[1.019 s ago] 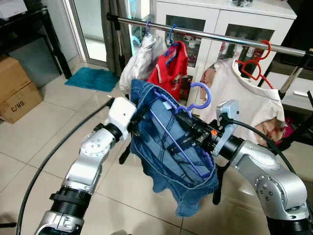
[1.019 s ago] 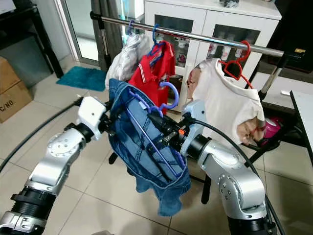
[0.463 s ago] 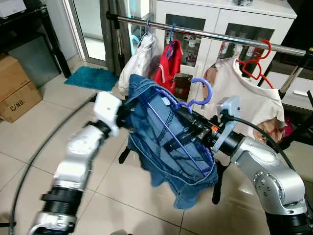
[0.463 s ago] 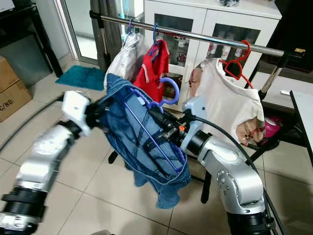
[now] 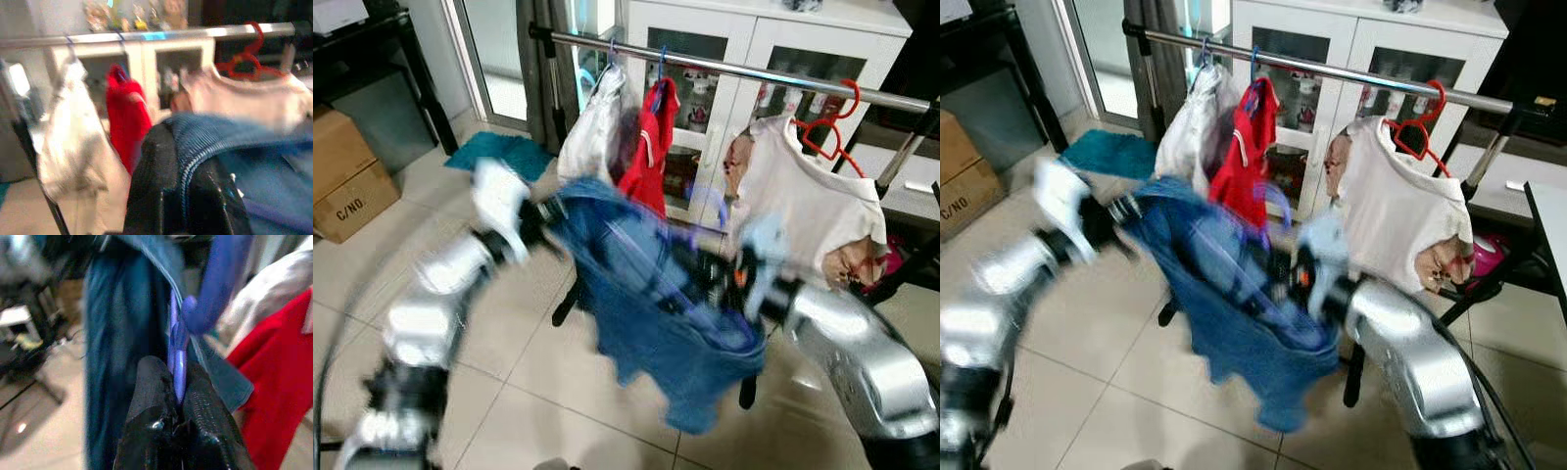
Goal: Hang hanger
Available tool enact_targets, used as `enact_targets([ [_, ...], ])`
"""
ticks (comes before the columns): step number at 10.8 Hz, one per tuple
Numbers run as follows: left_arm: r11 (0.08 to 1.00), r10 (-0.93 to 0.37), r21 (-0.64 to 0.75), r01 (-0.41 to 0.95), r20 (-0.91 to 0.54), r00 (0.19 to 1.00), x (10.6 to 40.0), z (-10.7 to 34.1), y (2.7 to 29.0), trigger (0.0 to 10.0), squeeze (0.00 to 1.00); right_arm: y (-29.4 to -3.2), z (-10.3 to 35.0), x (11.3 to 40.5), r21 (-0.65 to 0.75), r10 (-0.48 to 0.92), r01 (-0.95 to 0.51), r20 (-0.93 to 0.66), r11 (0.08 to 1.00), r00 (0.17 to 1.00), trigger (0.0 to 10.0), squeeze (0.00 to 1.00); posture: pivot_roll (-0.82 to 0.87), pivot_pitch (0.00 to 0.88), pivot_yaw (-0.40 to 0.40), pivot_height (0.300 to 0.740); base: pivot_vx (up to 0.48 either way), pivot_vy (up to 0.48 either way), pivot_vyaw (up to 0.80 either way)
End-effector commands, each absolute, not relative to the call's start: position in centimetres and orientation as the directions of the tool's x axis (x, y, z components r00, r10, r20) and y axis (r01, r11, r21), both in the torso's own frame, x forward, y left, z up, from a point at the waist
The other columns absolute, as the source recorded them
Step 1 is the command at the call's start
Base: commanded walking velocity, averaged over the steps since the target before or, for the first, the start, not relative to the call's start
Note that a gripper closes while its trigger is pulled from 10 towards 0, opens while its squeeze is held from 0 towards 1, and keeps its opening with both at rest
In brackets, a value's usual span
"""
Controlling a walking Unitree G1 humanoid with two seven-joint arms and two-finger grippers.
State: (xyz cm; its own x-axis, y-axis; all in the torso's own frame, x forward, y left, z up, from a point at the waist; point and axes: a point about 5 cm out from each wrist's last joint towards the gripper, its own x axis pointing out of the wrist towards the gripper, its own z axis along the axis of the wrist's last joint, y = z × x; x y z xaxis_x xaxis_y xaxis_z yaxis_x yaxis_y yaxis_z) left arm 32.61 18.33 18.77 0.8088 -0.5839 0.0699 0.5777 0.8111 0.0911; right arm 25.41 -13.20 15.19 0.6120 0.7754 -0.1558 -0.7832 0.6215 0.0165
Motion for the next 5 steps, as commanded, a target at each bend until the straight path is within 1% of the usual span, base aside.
enact_targets([
  [1,0.847,-0.531,0.087,0.524,0.158,0.832,33.3,21.4,19.9,0.0,0.00,-13.4,15.8,24.9,-0.028,0.800,-0.811,-0.151,0.584,0.581,0.0,0.00,-0.13,0.000,0.017,0.740,0.000,0.000,0.00],
  [2,0.885,-0.466,0.095,0.456,0.176,0.867,34.4,23.1,21.8,0.0,0.00,-13.5,16.0,24.2,-0.001,0.830,-0.837,-0.132,0.547,0.542,0.0,0.00,-0.13,0.000,0.010,0.740,0.000,0.000,0.00],
  [3,0.922,-0.377,0.146,0.358,0.132,0.917,35.2,23.2,23.5,0.0,0.00,-13.6,16.3,23.9,0.019,0.842,-0.845,-0.095,0.534,0.530,0.0,0.00,-0.13,0.000,0.013,0.740,0.000,0.000,0.00],
  [4,0.954,-0.192,0.246,0.173,0.055,0.980,36.1,22.2,26.2,0.0,0.00,-13.5,17.4,23.6,0.058,0.863,-0.861,-0.015,0.506,0.506,0.0,0.00,-0.13,0.000,0.020,0.740,0.000,0.000,0.00],
  [5,0.951,-0.201,0.250,0.183,0.046,0.978,36.5,21.8,25.9,0.0,0.00,-13.5,17.4,23.3,0.054,0.876,-0.874,-0.024,0.483,0.482,0.0,0.00,-0.13,0.000,0.035,0.740,0.000,0.000,0.00],
])
